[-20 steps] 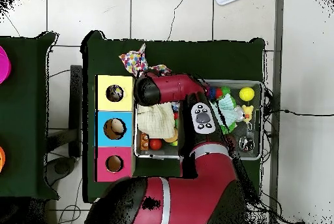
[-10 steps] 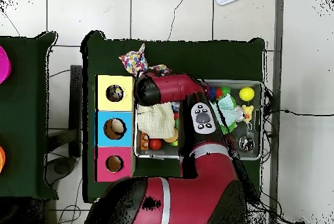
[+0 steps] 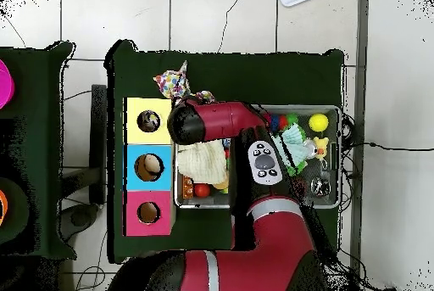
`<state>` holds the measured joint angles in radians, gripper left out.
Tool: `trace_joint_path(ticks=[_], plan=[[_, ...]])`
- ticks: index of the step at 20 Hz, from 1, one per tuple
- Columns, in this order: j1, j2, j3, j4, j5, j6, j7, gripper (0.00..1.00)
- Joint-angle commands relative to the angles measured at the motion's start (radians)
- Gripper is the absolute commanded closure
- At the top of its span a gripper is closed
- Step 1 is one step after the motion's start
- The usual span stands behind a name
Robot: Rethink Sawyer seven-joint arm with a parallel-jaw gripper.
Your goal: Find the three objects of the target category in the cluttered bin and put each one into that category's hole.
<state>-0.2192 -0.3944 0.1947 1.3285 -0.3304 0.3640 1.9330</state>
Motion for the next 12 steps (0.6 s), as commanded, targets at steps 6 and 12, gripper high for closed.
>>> trace_joint_path(ticks=[6,12], plan=[[0.026,-0.233,0.05,0.174,0.13,0.31,0.055,1.0],[0.056,-0.272,0.028,0.173,0.155,0.36,0.076,1.0]])
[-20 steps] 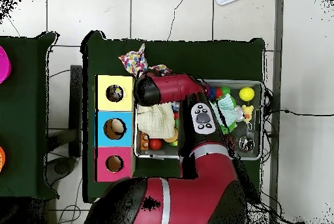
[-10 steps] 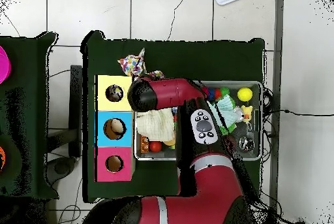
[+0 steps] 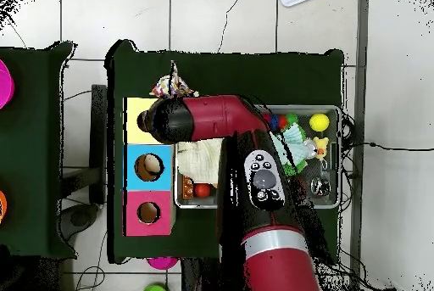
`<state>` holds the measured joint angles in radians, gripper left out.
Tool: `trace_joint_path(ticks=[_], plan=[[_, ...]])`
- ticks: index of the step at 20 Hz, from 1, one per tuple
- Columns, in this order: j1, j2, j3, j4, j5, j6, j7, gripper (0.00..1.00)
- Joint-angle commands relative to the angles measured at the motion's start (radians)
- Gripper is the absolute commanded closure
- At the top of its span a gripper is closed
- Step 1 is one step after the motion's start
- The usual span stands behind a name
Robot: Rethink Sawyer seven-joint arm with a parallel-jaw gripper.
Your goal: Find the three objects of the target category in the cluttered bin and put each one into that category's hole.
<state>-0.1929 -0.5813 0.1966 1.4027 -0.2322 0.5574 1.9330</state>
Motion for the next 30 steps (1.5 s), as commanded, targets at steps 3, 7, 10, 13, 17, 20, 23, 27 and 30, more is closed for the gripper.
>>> trace_joint_path(ticks=[3,7,10,13,17,20,23,27,30], plan=[[0.04,-0.101,0.021,0.095,0.074,0.195,0.084,1.0],[0.061,-0.142,0.014,0.109,0.104,0.228,0.102,1.0],[0.08,-0.182,0.001,0.119,0.126,0.258,0.118,1.0],[0.089,-0.221,0.001,0.137,0.137,0.27,0.103,1.0],[0.098,-0.261,-0.003,0.155,0.163,0.291,0.107,1.0],[0.095,-0.297,0.0,0.182,0.188,0.299,0.098,1.0],[0.097,-0.33,-0.007,0.199,0.204,0.323,0.089,1.0],[0.09,-0.373,-0.006,0.255,0.226,0.32,0.067,1.0],[0.09,-0.389,-0.014,0.297,0.236,0.296,0.078,1.0]])
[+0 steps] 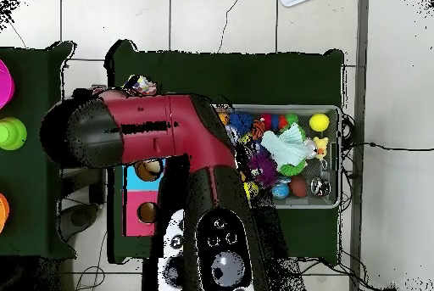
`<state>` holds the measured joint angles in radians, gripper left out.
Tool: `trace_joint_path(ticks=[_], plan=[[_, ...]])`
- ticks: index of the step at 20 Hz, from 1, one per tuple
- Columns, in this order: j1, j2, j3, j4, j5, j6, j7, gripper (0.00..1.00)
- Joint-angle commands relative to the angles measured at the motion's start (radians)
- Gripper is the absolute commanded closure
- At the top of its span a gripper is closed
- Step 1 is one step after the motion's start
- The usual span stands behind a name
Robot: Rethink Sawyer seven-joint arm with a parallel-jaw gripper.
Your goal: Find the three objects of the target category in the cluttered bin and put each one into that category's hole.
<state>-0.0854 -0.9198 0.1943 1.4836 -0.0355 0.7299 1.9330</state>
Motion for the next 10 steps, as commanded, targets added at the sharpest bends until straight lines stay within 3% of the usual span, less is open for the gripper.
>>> trace_joint_path(ticks=[1,5,10], plan=[[-0.019,-0.053,-0.012,0.227,0.043,0.124,0.078,1.0],[-0.035,-0.044,-0.003,0.27,0.023,0.06,0.036,1.0],[-0.047,-0.033,-0.004,0.266,-0.003,0.045,0.018,1.0]])
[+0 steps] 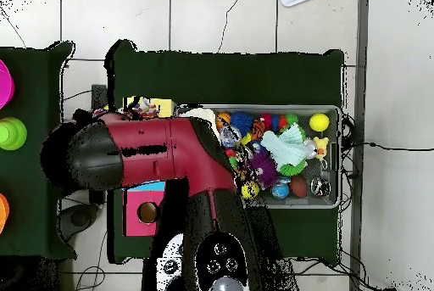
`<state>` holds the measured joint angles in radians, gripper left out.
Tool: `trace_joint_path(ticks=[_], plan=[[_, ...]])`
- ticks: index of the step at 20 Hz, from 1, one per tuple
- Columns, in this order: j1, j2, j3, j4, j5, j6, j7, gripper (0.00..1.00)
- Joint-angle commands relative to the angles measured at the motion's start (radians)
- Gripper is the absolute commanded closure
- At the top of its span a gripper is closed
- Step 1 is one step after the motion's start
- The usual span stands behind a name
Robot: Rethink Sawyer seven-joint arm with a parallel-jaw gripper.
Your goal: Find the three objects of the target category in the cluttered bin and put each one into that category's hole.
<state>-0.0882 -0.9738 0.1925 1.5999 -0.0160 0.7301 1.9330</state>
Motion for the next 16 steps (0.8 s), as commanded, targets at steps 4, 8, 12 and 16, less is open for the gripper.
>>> trace_joint_path(ticks=[4,8,12,16], plan=[[-0.053,0.035,0.003,0.175,-0.036,-0.004,0.014,1.0],[-0.054,0.052,-0.001,0.178,-0.062,-0.05,0.022,1.0],[-0.062,0.052,0.003,0.168,-0.092,-0.048,-0.006,1.0],[-0.071,0.046,0.009,0.154,-0.113,-0.035,-0.021,1.0]])
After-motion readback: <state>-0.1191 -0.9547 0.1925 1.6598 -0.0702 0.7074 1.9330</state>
